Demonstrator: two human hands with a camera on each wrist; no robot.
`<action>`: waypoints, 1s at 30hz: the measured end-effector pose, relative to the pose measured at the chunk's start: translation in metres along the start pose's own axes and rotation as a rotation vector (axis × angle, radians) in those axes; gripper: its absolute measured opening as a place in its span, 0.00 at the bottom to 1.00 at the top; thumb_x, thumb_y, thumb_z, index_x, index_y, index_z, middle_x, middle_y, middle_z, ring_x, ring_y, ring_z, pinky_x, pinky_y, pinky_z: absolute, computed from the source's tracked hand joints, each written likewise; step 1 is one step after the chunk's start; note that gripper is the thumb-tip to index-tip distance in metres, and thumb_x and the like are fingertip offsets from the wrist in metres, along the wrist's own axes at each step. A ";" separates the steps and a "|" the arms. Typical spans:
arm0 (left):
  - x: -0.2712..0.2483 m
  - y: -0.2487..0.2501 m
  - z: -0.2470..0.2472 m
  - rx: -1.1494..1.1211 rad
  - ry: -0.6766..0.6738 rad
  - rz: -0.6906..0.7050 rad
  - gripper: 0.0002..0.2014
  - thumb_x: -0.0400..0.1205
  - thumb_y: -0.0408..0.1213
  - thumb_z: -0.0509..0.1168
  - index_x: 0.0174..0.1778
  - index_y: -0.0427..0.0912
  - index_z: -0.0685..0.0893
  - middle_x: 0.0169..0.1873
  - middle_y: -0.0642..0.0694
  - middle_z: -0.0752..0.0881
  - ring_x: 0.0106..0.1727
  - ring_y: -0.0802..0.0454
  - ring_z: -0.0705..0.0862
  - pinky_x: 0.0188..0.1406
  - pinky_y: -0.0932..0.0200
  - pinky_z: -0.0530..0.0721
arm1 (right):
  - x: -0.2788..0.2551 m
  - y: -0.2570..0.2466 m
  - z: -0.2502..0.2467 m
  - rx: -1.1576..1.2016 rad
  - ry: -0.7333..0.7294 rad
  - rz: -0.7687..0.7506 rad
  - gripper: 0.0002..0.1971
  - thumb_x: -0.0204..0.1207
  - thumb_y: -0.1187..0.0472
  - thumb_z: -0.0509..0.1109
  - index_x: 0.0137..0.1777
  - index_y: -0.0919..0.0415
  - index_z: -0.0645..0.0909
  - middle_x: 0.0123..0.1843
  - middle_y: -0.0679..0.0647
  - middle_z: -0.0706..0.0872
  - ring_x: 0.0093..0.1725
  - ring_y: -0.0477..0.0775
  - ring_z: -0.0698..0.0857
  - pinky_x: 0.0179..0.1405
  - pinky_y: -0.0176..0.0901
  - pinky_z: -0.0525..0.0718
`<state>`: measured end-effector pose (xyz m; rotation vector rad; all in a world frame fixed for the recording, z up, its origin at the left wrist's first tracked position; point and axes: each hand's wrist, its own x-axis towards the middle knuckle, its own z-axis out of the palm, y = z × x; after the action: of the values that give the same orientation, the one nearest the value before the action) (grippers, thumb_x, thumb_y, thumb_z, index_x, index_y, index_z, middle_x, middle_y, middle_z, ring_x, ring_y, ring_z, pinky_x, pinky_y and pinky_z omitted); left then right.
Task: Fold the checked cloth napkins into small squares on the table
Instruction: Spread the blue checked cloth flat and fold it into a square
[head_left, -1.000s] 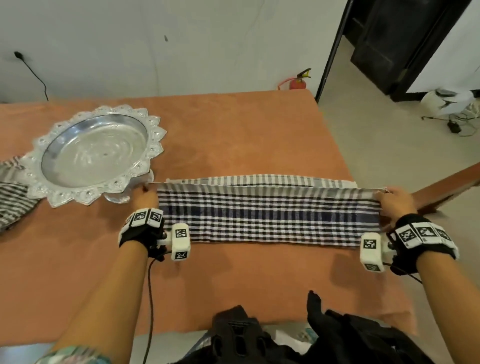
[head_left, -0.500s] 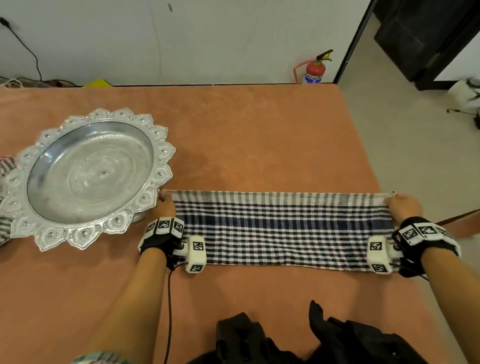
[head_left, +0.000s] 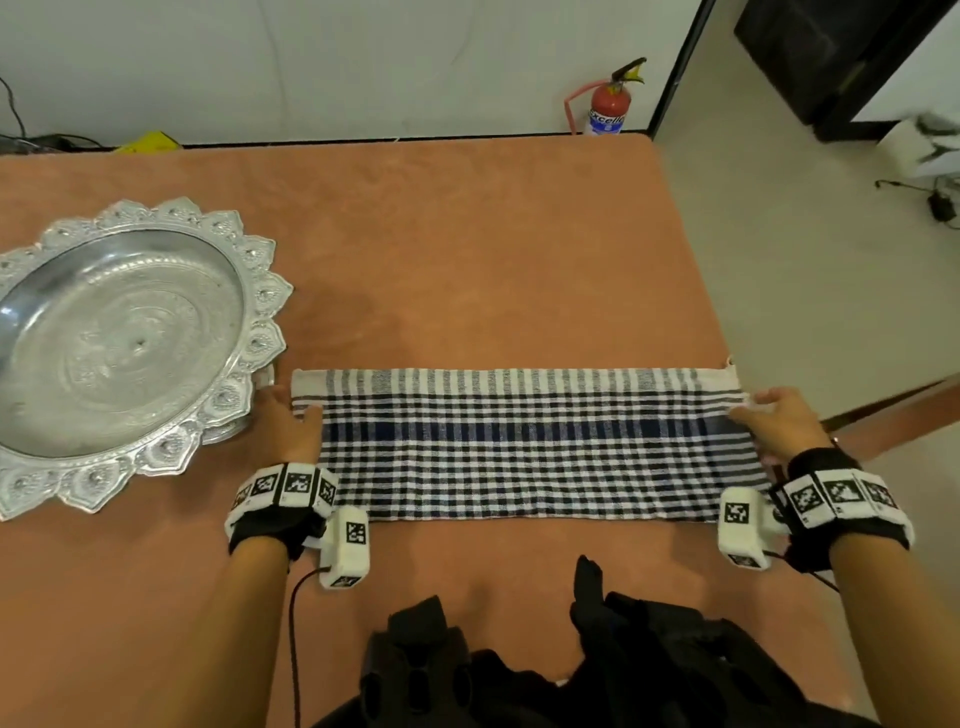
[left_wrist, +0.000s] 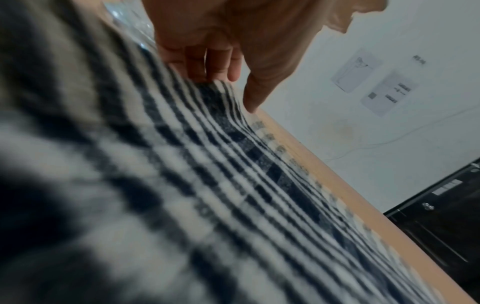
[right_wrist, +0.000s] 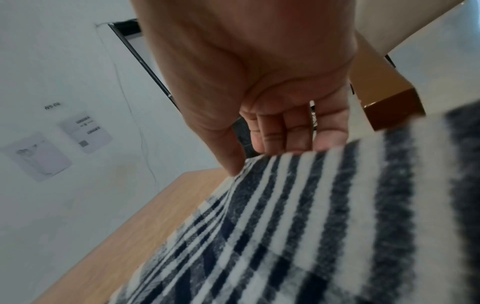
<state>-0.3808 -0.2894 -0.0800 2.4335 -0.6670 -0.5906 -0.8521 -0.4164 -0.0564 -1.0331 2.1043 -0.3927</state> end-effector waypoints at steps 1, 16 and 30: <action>-0.006 -0.005 -0.001 -0.006 -0.004 -0.011 0.20 0.80 0.36 0.64 0.67 0.36 0.71 0.62 0.33 0.82 0.60 0.34 0.82 0.61 0.43 0.77 | -0.008 0.005 -0.003 -0.004 -0.042 0.006 0.21 0.74 0.65 0.72 0.64 0.63 0.69 0.51 0.63 0.79 0.43 0.59 0.80 0.35 0.44 0.78; -0.048 -0.066 -0.018 0.291 -0.102 0.017 0.20 0.82 0.30 0.59 0.69 0.25 0.74 0.61 0.23 0.80 0.64 0.28 0.78 0.63 0.41 0.74 | -0.031 0.074 -0.014 -0.285 -0.004 -0.106 0.04 0.67 0.72 0.71 0.41 0.68 0.80 0.49 0.70 0.85 0.52 0.68 0.83 0.52 0.54 0.80; -0.040 -0.079 -0.024 0.292 -0.135 0.074 0.15 0.82 0.30 0.58 0.63 0.29 0.79 0.60 0.25 0.82 0.63 0.29 0.79 0.65 0.42 0.77 | -0.049 0.103 -0.016 -0.097 0.096 -0.143 0.01 0.74 0.70 0.67 0.42 0.65 0.79 0.48 0.67 0.83 0.47 0.61 0.78 0.51 0.50 0.75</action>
<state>-0.3732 -0.1996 -0.0990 2.6382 -0.9534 -0.6715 -0.9012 -0.3149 -0.0782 -1.2482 2.1589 -0.4209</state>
